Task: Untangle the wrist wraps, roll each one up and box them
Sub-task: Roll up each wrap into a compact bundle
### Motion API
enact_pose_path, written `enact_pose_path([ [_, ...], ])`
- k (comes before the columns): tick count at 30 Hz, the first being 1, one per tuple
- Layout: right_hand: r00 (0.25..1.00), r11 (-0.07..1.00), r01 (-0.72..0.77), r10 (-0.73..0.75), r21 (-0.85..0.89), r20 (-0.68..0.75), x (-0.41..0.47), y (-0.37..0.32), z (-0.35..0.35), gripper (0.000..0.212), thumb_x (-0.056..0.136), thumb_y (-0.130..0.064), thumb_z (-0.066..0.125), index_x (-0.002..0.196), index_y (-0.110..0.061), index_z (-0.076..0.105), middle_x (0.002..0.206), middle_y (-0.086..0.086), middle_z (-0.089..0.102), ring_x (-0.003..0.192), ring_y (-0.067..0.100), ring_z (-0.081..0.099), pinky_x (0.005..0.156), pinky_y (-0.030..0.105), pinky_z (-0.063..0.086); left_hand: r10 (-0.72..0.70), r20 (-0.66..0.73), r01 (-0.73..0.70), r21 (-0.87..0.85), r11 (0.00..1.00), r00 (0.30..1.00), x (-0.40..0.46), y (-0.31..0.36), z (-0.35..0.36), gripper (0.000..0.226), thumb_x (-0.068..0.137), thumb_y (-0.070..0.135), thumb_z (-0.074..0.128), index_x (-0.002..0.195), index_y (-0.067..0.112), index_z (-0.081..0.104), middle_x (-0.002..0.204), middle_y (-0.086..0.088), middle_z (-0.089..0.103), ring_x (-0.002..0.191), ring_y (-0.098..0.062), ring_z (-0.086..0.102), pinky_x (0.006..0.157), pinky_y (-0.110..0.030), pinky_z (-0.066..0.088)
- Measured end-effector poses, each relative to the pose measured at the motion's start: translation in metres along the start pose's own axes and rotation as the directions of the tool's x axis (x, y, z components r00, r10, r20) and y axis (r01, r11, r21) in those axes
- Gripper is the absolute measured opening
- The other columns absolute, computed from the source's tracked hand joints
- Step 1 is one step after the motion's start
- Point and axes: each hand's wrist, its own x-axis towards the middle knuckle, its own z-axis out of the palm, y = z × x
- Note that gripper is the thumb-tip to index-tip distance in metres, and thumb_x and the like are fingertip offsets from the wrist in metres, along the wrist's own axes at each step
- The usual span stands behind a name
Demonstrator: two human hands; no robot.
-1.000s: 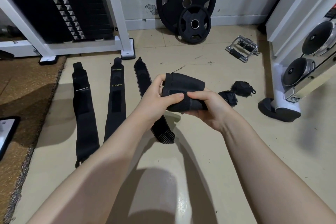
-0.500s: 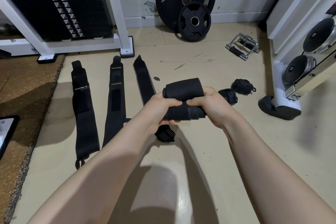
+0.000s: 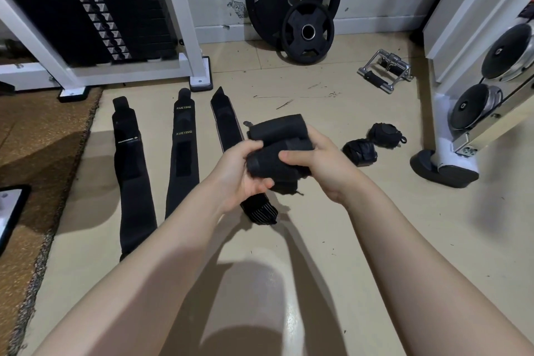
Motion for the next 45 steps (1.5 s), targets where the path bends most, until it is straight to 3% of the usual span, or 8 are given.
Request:
enact_pose_path([
  [4, 0.996, 0.989, -0.053, 0.063, 0.137, -0.066, 0.001, 0.004, -0.01, 0.034, 0.086, 0.002, 0.056, 0.109, -0.023, 0.062, 0.1, 0.001, 0.069, 0.092, 0.022, 0.064, 0.086, 0.044, 0.049, 0.098, 0.193, -0.165, 0.371, 0.914, 0.976, -0.002, 0.0, -0.004, 0.034, 0.087, 0.034, 0.062, 0.121, 0.029, 0.055, 0.108, 0.001, 0.07, 0.086, -0.024, 0.072, 0.066, -0.026, 0.056],
  [7, 0.993, 0.981, -0.079, 0.092, 0.175, -0.068, 0.003, 0.006, -0.009, 0.029, 0.088, -0.004, 0.056, 0.103, -0.028, 0.063, 0.097, -0.002, 0.067, 0.086, 0.019, 0.061, 0.073, 0.036, 0.047, 0.254, 0.141, -0.289, 0.384, 0.877, 0.957, 0.0, -0.004, 0.0, 0.026, 0.093, 0.022, 0.061, 0.117, 0.032, 0.057, 0.112, 0.005, 0.069, 0.101, -0.014, 0.068, 0.082, -0.032, 0.057],
  [14, 0.999, 0.999, 0.031, -0.03, 0.022, -0.029, 0.005, -0.003, -0.017, 0.028, 0.086, 0.006, 0.056, 0.105, -0.012, 0.066, 0.095, 0.004, 0.071, 0.085, 0.016, 0.067, 0.071, 0.027, 0.054, 0.414, 0.02, -0.398, 0.322, 0.859, 0.91, -0.003, -0.01, 0.015, 0.027, 0.092, 0.004, 0.057, 0.096, 0.029, 0.064, 0.075, 0.011, 0.065, 0.057, -0.003, 0.061, 0.043, -0.024, 0.047],
  [23, 0.978, 0.989, 0.113, -0.094, -0.094, 0.189, -0.004, 0.008, -0.018, 0.052, 0.074, -0.007, 0.067, 0.122, -0.014, 0.05, 0.104, 0.0, 0.065, 0.091, 0.011, 0.062, 0.072, 0.027, 0.051, 0.277, -0.135, -0.227, 0.299, 0.927, 0.951, 0.0, -0.003, 0.016, 0.016, 0.091, 0.005, 0.055, 0.089, 0.015, 0.067, 0.068, -0.008, 0.067, 0.038, -0.023, 0.058, 0.033, -0.016, 0.026],
  [32, 0.986, 0.985, 0.162, -0.163, -0.058, -0.025, 0.001, 0.006, 0.001, 0.028, 0.091, -0.001, 0.058, 0.113, -0.019, 0.056, 0.099, -0.009, 0.068, 0.09, -0.001, 0.065, 0.075, 0.016, 0.051, 0.103, -0.052, -0.079, 0.349, 0.934, 0.993, -0.003, 0.009, -0.002, 0.028, 0.094, 0.047, 0.051, 0.099, 0.024, 0.065, 0.095, -0.003, 0.07, 0.053, -0.014, 0.066, 0.05, -0.019, 0.052],
  [35, 0.997, 0.995, 0.03, -0.023, 0.091, -0.071, 0.004, 0.01, 0.001, 0.022, 0.093, -0.012, 0.056, 0.114, -0.019, 0.061, 0.103, -0.003, 0.07, 0.092, 0.011, 0.068, 0.08, 0.029, 0.057, 0.225, 0.064, -0.23, 0.435, 0.871, 0.972, -0.007, 0.012, -0.003, 0.012, 0.095, 0.031, 0.056, 0.097, 0.024, 0.066, 0.092, 0.006, 0.072, 0.069, 0.002, 0.068, 0.056, -0.007, 0.049],
  [39, 0.985, 0.991, -0.058, 0.077, 0.12, -0.152, 0.007, 0.007, 0.006, 0.015, 0.093, -0.022, 0.057, 0.101, -0.014, 0.067, 0.091, 0.001, 0.072, 0.074, 0.008, 0.068, 0.063, 0.018, 0.053, 0.348, 0.065, -0.346, 0.374, 0.861, 0.935, -0.003, 0.004, -0.004, 0.016, 0.093, 0.014, 0.058, 0.104, 0.023, 0.067, 0.102, -0.001, 0.073, 0.093, -0.015, 0.069, 0.076, -0.029, 0.059],
  [45, 0.981, 0.971, -0.134, 0.158, 0.199, -0.109, 0.005, 0.006, 0.003, 0.024, 0.091, -0.012, 0.057, 0.114, -0.009, 0.063, 0.102, 0.007, 0.072, 0.085, 0.019, 0.069, 0.072, 0.03, 0.055, 0.374, 0.1, -0.382, 0.391, 0.837, 0.922, -0.002, -0.003, 0.0, 0.031, 0.094, 0.005, 0.053, 0.101, 0.033, 0.064, 0.089, 0.009, 0.071, 0.077, -0.012, 0.069, 0.058, -0.033, 0.057],
])
